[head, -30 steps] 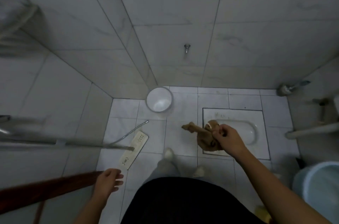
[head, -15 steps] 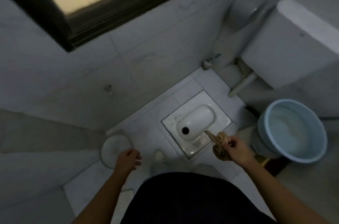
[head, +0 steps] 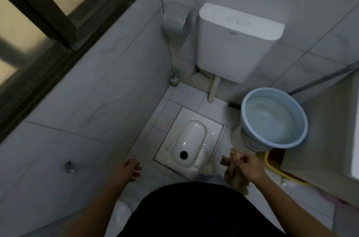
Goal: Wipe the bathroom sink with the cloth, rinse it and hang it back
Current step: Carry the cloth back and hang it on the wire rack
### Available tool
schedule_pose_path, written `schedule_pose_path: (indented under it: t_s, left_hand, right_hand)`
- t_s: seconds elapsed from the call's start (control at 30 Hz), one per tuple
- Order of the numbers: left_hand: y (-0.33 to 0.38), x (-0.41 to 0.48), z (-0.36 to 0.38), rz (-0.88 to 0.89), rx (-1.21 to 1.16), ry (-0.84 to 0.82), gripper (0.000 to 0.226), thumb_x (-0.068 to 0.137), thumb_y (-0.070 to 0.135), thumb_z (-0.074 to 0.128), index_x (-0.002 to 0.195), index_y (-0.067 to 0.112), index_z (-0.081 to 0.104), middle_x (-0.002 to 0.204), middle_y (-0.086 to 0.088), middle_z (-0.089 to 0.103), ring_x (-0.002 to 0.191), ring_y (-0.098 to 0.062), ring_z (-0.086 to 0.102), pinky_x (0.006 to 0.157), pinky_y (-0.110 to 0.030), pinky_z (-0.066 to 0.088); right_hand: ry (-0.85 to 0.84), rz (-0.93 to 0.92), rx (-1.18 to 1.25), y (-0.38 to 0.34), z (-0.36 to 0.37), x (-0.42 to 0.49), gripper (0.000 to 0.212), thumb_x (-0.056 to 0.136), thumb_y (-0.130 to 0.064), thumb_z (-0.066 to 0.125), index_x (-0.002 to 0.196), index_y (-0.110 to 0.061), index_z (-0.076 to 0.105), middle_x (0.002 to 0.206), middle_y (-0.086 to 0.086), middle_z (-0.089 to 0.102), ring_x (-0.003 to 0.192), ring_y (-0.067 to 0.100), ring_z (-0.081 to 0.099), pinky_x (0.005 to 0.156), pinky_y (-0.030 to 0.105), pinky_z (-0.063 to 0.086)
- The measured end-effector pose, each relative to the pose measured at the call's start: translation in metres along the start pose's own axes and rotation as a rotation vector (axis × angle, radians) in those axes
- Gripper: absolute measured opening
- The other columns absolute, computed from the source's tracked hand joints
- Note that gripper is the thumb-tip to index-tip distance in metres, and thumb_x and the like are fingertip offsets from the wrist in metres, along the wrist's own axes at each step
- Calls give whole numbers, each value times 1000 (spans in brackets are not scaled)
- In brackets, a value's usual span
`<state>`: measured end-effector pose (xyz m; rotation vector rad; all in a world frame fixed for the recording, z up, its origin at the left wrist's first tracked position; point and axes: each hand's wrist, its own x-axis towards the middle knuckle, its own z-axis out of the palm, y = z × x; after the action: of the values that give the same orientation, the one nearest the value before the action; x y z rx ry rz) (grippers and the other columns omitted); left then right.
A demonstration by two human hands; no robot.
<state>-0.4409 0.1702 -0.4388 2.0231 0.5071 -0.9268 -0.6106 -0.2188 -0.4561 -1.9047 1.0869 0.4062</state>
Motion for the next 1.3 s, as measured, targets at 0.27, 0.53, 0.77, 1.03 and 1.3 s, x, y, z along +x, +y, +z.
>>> schedule_pose_path:
  t_s: [0.27,0.53,0.77,1.03,1.3]
  left_hand:
    - [57,13,-8,-10,-59,79,25,104,13,46,104,-1,66,98,-20,71,82,-33,66,69,-34,50]
    - [158,92,-9,41,94,-23,22,102,13,52,99,-1,68,93,-20,73,78,-32,67,67,-34,51]
    - [283,187,21,157,279,-283,28,101,11,50,81,4,68,85,-18,71,64,-27,64,60,-31,48]
    - [379,195,83,339,454,-522,21,98,12,52,83,10,67,83,-11,72,61,-20,63,58,-25,43]
    - [424,137,142,588,377,-654,11,95,19,65,91,27,70,91,3,75,84,-16,71,64,-24,51]
  right_hand:
    - [-58,-197,122,-111,-16,51,30,90,-11,67,70,-12,44,66,6,47,60,15,43,54,20,36]
    - [70,-151,271,-161,-37,90,33,91,-17,68,68,-17,44,63,1,48,58,14,45,57,26,38]
    - [324,126,426,-168,-35,85,16,93,-16,66,87,-1,64,74,8,63,68,19,58,58,26,45]
    - [527,250,428,-180,-42,71,19,90,-23,68,90,-4,66,84,17,70,75,23,63,64,29,46]
    - [428,-15,456,-243,-97,107,21,93,-21,66,89,-1,63,78,11,64,69,13,56,63,21,44]
